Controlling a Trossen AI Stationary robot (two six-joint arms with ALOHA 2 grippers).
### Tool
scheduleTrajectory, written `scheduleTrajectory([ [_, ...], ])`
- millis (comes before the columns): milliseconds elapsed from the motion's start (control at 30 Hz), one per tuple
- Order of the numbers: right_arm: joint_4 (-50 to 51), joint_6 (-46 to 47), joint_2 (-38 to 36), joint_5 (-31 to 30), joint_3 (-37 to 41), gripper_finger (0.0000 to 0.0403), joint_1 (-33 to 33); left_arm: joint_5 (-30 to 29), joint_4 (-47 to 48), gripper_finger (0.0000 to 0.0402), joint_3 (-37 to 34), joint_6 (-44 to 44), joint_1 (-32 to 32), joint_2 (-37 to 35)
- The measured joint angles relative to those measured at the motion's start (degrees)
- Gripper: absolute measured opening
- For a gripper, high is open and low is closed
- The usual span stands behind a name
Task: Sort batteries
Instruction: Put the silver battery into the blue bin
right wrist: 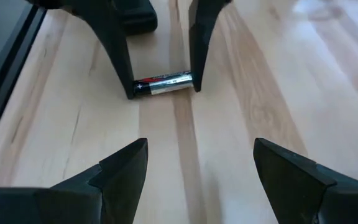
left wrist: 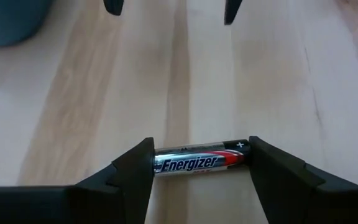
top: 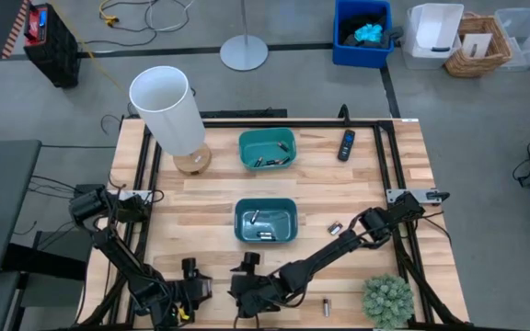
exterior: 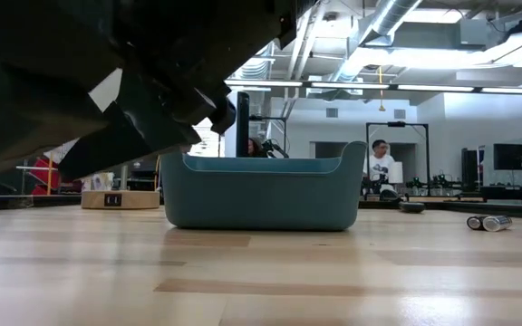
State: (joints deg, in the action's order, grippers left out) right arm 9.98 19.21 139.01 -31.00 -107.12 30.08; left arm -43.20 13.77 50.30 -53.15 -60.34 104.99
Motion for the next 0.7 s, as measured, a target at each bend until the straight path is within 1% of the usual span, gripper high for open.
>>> scheduleTrajectory([
  [200,0.04,-5.63,-2.58,-4.85,0.01,0.0311,0.75,-4.86,5.52,0.0225,3.13,5.49,1.36,-0.70],
  [367,1.89,-9.85,-7.04,-8.98,0.03,0.0311,0.73,-8.55,7.44,0.0225,3.52,8.82,3.49,-4.35],
  [500,7.39,-11.75,-12.35,-14.71,0.01,0.0311,0.68,-13.62,6.75,0.0225,3.55,14.75,5.53,-8.73],
  [600,12.89,-12.70,-16.20,-19.64,0.08,0.0311,0.66,-15.06,4.56,0.0224,3.53,20.75,7.91,-11.85],
  [700,15.53,-13.24,-20.77,-23.55,3.23,0.0311,0.57,-14.30,-3.95,0.0224,1.65,29.80,11.14,-14.22],
])
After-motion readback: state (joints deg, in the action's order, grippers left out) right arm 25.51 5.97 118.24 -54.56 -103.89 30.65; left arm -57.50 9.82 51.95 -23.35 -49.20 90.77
